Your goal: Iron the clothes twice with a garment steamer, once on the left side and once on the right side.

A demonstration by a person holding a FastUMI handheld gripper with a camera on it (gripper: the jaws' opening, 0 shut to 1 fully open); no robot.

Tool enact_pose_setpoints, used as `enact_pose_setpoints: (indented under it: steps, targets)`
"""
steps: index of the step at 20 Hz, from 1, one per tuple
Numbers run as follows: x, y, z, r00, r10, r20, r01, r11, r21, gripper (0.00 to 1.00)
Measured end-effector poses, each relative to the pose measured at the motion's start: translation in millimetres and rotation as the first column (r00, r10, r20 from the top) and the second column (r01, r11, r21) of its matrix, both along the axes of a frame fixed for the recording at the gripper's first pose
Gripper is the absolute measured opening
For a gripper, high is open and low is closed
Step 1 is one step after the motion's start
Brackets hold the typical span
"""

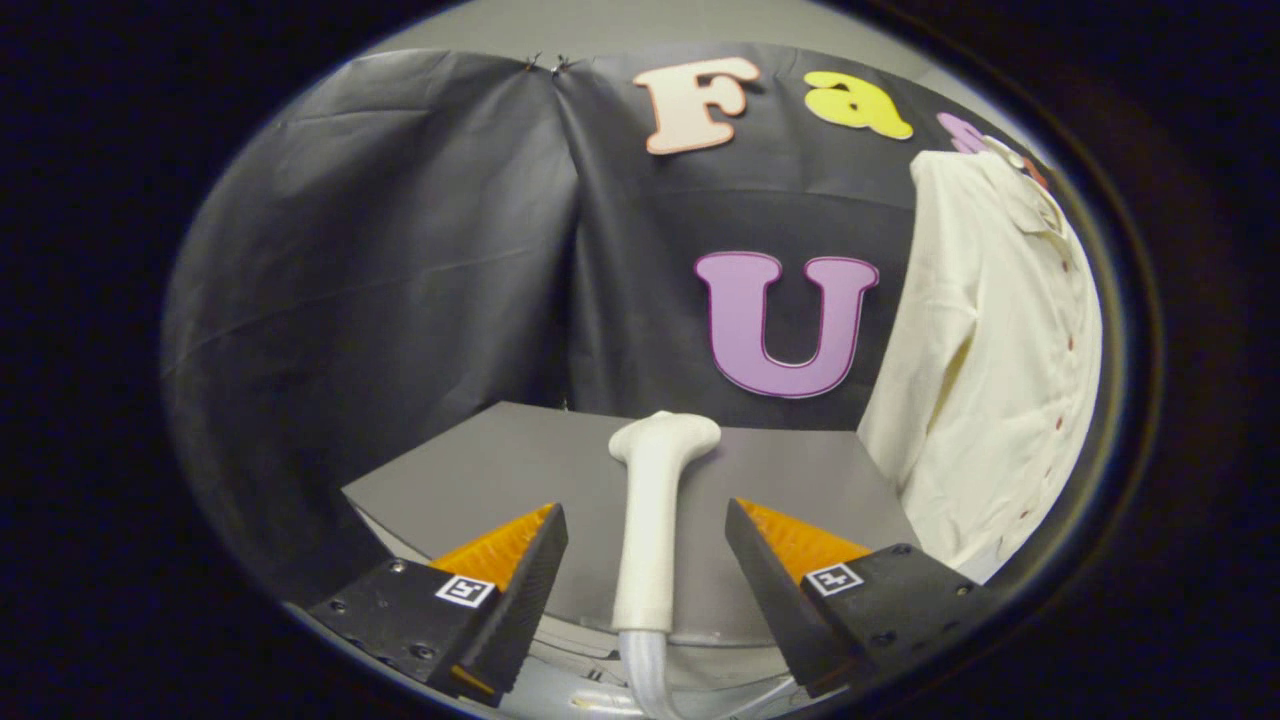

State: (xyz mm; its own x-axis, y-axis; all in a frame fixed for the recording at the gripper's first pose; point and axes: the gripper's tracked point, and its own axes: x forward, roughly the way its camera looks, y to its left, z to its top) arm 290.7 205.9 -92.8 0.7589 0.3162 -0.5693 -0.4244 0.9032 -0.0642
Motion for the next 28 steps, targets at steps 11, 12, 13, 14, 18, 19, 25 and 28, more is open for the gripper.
enact_pose_setpoints:
  steps: [11,12,13,14,18,19,25,28]
  targets:
    - [37.2,10.9,-64.4,0.956,-0.064,-0.287,-0.002,0.975,-0.222,0.84]
    - [39.9,17.5,-61.7,0.953,-0.083,-0.290,0.035,0.986,-0.165,0.71]
    - [32.7,17.2,-59.8,0.931,-0.107,-0.348,0.052,0.985,-0.163,0.59]
    - [34.8,15.7,-62.0,0.923,-0.107,-0.369,0.050,0.986,-0.161,0.46]
    - [35.5,14.7,-59.3,0.913,-0.116,-0.391,0.070,0.989,-0.130,0.45]
    - [37.1,13.2,-52.6,0.914,-0.130,-0.385,0.093,0.989,-0.114,0.45]
    - [25.9,-12.6,16.9,0.935,-0.189,-0.301,0.200,0.980,0.003,0.44]
    - [8.4,-22.9,47.3,0.957,-0.151,-0.246,0.169,0.984,0.052,0.42]
